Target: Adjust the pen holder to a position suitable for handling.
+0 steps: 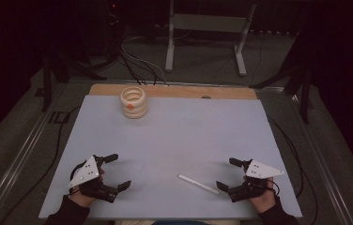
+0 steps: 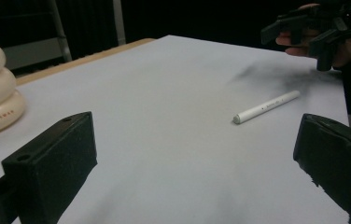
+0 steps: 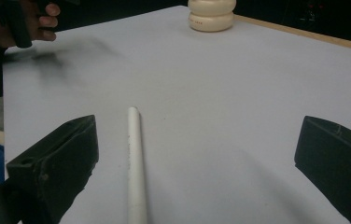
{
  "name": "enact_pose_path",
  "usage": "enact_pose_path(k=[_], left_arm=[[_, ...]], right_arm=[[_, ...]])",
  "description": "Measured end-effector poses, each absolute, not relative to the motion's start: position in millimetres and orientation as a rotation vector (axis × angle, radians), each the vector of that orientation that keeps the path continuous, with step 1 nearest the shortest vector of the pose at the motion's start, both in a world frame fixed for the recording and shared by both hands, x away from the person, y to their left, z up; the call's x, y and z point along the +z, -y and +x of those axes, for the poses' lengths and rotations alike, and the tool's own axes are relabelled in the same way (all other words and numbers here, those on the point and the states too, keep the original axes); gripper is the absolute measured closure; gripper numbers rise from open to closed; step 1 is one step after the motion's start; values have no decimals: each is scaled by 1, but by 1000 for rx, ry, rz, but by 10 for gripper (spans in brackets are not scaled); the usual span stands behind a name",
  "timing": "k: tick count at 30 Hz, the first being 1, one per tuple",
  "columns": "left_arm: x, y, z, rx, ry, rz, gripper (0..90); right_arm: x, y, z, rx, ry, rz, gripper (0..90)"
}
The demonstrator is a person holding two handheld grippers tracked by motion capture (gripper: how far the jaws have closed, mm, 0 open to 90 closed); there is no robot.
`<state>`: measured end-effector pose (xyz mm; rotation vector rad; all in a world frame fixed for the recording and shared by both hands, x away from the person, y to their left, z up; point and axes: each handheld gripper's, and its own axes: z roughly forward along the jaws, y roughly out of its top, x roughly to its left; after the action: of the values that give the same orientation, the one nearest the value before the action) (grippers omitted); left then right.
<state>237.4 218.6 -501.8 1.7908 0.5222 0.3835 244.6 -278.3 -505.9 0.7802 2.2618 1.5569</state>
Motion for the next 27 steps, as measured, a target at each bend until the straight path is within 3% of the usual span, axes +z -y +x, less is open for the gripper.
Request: enact_pose_path(k=[14,27], left_arm=[[-504,-215,238,336,-514,1828,1],[-483,-203,243,265,-496,1877,0]], right_arm=[[-505,278,245,1590,-2288,788,0],[-499,282,243,1645,-2219,805,0]])
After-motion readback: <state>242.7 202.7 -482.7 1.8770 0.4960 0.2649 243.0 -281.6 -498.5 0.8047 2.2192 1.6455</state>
